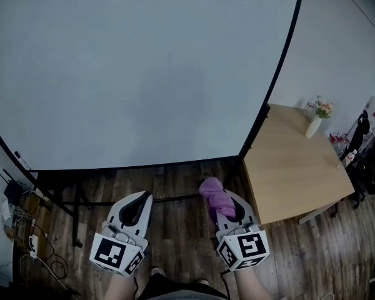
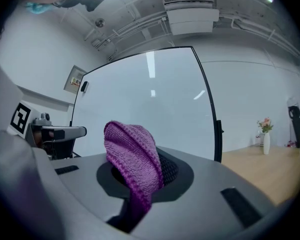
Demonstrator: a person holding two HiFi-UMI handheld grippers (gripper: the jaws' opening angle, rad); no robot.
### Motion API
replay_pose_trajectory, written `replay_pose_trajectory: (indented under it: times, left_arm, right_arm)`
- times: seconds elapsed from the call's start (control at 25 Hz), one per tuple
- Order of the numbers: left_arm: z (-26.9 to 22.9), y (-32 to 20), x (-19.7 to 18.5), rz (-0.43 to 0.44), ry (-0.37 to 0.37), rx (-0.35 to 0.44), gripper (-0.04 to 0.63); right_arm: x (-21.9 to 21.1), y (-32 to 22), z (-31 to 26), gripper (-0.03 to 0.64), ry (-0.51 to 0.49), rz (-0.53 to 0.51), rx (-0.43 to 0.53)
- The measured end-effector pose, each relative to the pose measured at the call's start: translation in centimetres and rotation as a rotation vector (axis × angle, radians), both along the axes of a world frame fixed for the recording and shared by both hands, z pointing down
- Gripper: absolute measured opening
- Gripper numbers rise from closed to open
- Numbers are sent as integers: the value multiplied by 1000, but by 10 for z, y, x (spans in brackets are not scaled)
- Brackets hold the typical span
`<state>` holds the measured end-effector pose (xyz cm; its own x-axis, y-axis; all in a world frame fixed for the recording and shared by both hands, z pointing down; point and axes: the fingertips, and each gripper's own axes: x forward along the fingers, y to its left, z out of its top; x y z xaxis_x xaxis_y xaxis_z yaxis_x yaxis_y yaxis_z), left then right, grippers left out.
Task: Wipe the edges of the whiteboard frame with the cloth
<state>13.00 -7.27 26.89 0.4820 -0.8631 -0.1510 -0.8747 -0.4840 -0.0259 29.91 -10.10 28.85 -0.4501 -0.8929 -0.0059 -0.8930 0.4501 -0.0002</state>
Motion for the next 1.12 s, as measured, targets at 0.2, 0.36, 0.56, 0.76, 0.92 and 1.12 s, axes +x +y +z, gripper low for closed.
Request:
replay_pose_trajectory:
  times: [0.2,0.36,0.56,0.76,0.92,1.12]
  left_arm:
    - [2,16,9,-39,11,-7,17]
    - [1,26,18,-59,11,-6,17]
    - [1,37,26,-77,10,-4,17]
    - [0,44,32,-89,8,-1,17]
    - [0,50,32,-98,5,1,17]
    - [-2,55,30,-103,2,6,17]
  right_arm:
    - [7,13,-1,41,-2,-52,1]
    - [13,20,-2,41,-14,-81,1]
    - [18,29,-3,41,-12,-113,7]
    - [21,34,-5,41,-13,-130,15]
    - [21,39,-5,41,-18,-138,19]
    - [19,44,-6,41,-25,-140,23]
